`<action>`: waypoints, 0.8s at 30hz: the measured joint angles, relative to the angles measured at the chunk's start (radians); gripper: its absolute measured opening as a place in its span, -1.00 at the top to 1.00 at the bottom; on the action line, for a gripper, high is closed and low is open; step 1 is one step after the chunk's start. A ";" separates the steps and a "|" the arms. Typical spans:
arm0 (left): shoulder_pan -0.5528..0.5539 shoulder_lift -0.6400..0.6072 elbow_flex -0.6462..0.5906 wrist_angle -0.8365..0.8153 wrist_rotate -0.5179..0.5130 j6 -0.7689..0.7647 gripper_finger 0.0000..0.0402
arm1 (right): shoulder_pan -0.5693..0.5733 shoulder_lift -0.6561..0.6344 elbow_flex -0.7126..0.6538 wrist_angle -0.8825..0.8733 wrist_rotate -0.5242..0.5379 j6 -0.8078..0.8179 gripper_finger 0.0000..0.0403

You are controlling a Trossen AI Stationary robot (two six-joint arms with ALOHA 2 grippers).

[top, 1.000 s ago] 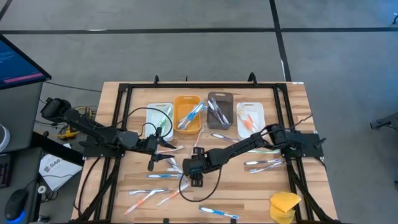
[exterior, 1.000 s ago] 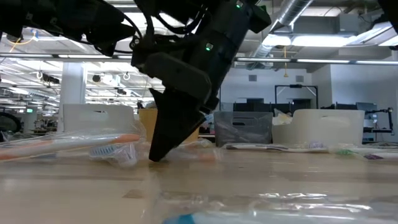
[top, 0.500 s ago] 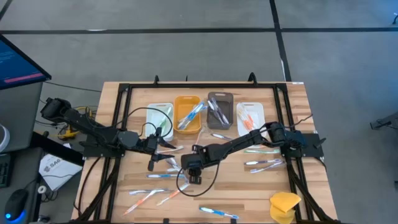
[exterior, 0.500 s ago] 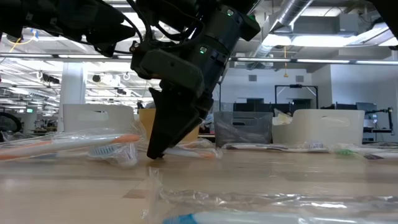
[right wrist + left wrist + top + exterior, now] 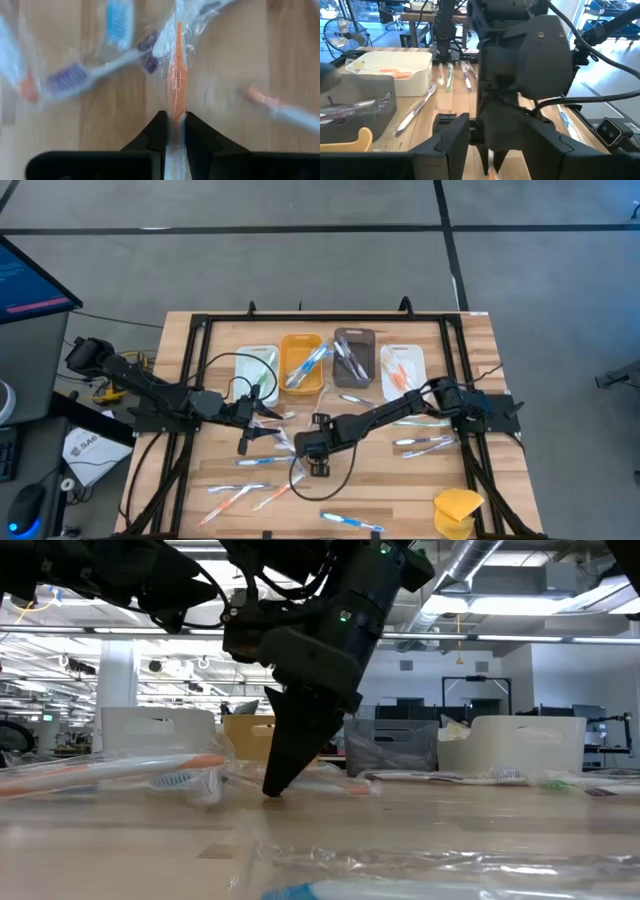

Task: Pick & Place Toothbrushes
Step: Put the orange toothbrush into the right white bin

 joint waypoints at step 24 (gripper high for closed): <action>0.000 0.000 0.000 0.000 0.000 0.000 0.20 | 0.089 -0.168 0.001 -0.402 0.091 0.121 0.80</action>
